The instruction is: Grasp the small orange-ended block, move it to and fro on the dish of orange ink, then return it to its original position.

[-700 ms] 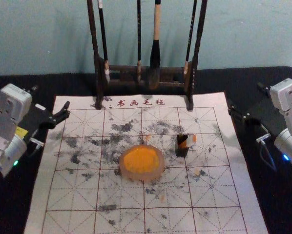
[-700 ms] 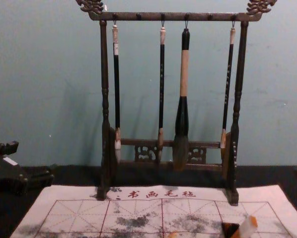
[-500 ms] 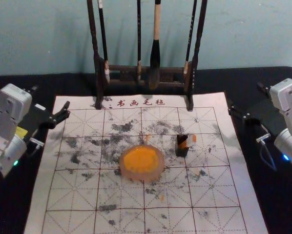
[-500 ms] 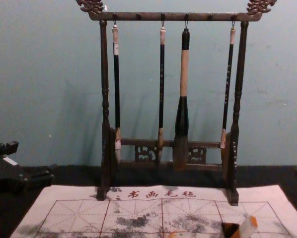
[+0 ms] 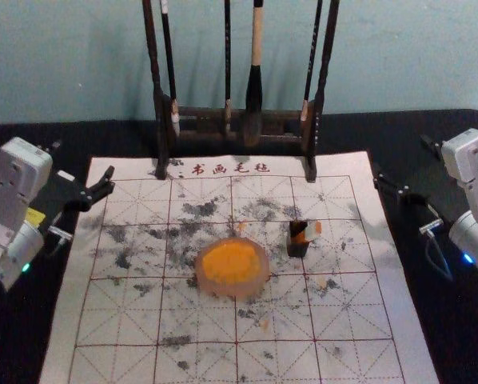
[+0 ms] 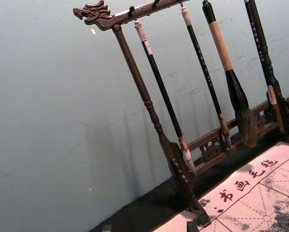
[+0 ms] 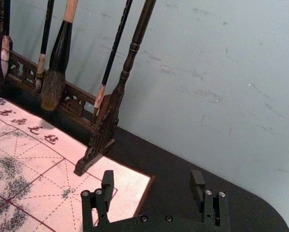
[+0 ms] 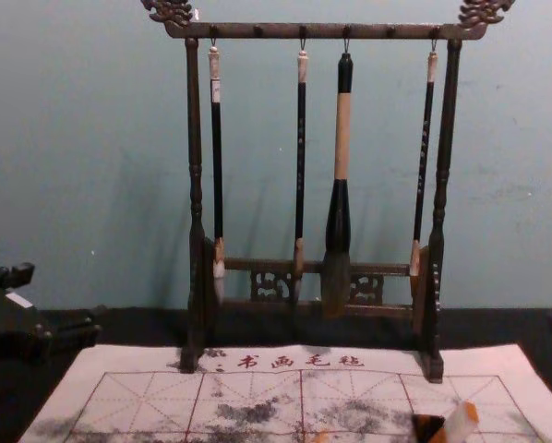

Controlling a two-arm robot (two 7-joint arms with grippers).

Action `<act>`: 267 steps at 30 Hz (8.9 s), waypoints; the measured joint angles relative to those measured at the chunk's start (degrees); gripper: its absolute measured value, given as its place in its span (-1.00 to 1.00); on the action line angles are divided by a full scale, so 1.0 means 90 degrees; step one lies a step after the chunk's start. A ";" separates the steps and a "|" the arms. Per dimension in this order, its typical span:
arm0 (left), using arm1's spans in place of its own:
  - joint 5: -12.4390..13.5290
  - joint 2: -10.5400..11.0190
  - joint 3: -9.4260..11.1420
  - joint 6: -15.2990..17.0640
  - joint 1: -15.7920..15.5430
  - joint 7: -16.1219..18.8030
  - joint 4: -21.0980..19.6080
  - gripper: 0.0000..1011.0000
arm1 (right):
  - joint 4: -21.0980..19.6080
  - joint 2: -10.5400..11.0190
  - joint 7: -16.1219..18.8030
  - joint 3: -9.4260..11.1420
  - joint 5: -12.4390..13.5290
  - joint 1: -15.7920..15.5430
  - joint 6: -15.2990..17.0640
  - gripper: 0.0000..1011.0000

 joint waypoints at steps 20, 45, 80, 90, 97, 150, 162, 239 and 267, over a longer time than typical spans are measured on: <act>0.0000 0.0000 0.0000 0.0000 0.0000 0.0000 0.0000 0.98 | 0.0000 0.0000 0.0000 0.0000 0.0000 0.0000 0.0000 0.98; 0.0000 0.0000 0.0000 0.0000 -0.0001 0.0000 0.0000 0.98 | 0.0000 0.0000 0.0000 0.0000 0.0000 0.0000 0.0000 0.98; 0.0000 0.0000 0.0000 0.0000 0.0000 0.0000 0.0000 0.98 | -0.2153 0.0410 0.1597 0.0751 0.1900 -0.2026 0.1822 0.98; 0.0000 0.0000 0.0000 0.0000 0.0000 0.0000 0.0000 0.98 | -0.2210 -0.0062 0.1692 0.0667 0.2002 -0.1817 0.2322 0.98; 0.0000 0.0000 0.0000 0.0000 0.0000 0.0000 0.0000 0.98 | -0.2169 -0.0519 0.1503 0.0657 0.2034 -0.1642 0.2682 0.98; 0.0000 0.0000 0.0000 0.0000 0.0000 0.0000 0.0000 0.98 | -0.2020 -0.1448 0.0793 0.0843 0.1325 -0.1459 0.3233 0.98; 0.0000 0.0000 0.0000 0.0000 0.0000 0.0000 0.0000 0.98 | -0.2021 -0.1554 0.0900 0.0926 0.1086 -0.1579 0.2919 0.98; 0.0000 0.0000 0.0000 0.0000 0.0000 0.0000 0.0000 0.98 | -0.2429 -0.1544 0.1197 0.1086 0.0912 -0.1636 0.3166 -0.78; 0.0000 0.0000 0.0000 0.0000 0.0000 0.0000 0.0000 0.98 | -0.2532 -0.0621 0.2737 0.0847 0.0858 -0.0706 0.3100 -0.78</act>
